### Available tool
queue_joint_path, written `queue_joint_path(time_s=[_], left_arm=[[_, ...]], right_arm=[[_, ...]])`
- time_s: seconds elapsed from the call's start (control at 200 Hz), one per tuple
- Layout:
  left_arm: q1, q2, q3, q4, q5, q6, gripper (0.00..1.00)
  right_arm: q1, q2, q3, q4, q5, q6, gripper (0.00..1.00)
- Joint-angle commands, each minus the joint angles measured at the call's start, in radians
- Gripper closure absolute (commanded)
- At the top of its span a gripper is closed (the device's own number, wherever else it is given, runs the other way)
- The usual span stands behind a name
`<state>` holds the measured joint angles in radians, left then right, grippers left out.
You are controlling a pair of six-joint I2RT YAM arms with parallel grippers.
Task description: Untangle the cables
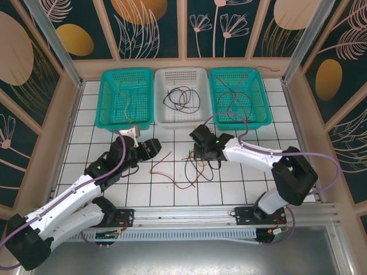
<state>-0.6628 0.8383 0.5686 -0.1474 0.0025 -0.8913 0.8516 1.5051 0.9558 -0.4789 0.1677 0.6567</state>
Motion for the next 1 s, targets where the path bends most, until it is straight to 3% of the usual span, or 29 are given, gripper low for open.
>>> queue_joint_path(time_s=[0.0,0.27,0.36,0.45,0.516,0.721,0.996], left_arm=[[0.006,-0.009,0.024,0.07,0.027,0.018,0.37],[0.006,0.008,0.02,0.172,0.068,0.007,0.42],[0.007,0.012,0.028,0.164,0.067,0.013,0.42],[0.008,0.006,0.03,0.148,0.056,0.013,0.42],[0.009,0.005,0.029,0.129,0.045,0.014,0.42],[0.011,0.005,0.022,0.112,0.041,0.012,0.43],[0.014,0.005,0.02,0.115,0.04,0.014,0.44]], right_arm=[[0.015,-0.078,0.045,-0.034,0.088,-0.017,1.0],[0.017,-0.189,0.048,-0.03,0.102,-0.032,1.0],[0.002,-0.141,0.04,-0.074,0.099,-0.018,0.85],[-0.01,-0.09,0.012,-0.09,0.086,-0.007,0.62],[-0.017,-0.057,-0.012,-0.083,0.065,-0.003,0.55],[-0.023,0.058,-0.034,-0.071,0.035,-0.003,0.54],[-0.028,0.163,0.002,-0.069,0.027,-0.031,0.61]])
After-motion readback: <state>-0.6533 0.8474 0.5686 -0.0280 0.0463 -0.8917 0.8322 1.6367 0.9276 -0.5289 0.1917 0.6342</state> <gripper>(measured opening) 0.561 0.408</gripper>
